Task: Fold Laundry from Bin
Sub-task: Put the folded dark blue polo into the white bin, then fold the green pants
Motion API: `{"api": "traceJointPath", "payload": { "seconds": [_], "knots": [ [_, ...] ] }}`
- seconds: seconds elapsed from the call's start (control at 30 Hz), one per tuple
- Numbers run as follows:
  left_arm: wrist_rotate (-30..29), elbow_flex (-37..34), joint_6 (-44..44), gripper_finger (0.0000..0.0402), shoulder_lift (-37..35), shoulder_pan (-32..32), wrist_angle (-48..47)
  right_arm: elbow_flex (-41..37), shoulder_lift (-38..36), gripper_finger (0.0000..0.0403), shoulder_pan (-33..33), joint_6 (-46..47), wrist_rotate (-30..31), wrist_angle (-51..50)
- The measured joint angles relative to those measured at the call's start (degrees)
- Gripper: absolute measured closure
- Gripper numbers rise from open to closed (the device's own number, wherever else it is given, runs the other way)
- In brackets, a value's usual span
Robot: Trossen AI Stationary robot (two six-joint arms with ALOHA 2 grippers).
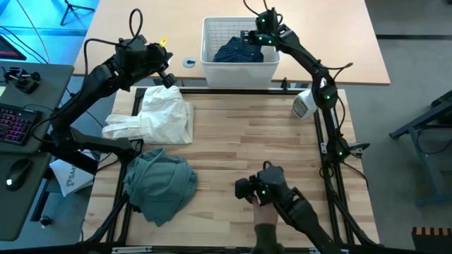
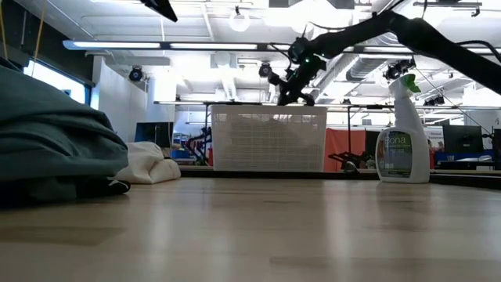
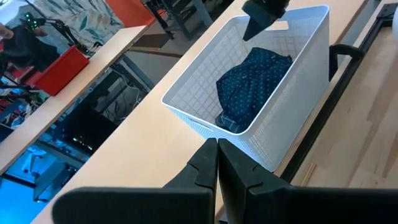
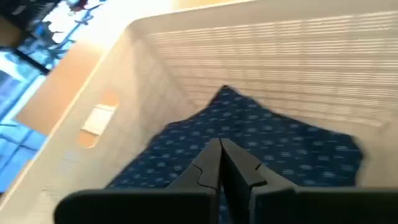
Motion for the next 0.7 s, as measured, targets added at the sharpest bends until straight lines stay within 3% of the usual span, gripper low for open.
{"api": "traceJointPath", "payload": {
  "seconds": [0.1, 0.43, 0.7],
  "knots": [
    [0.0, 0.0, 0.0, 0.0401, 0.3, 0.0, 0.2, -1.2, 1.6, 0.0398, 0.4, 0.0, -1.6, 0.1],
    [1.3, 0.0, -4.4, 0.0402, 0.8, 0.3, -2.4, -6.5, 4.0, 0.0398, 1.1, -1.4, 1.6, -3.7],
    [1.5, 0.0, -4.5, 0.0402, 0.8, 0.3, -3.8, 0.0, 1.7, 0.0398, 0.7, -2.3, 1.9, -1.4]
  ]
}}
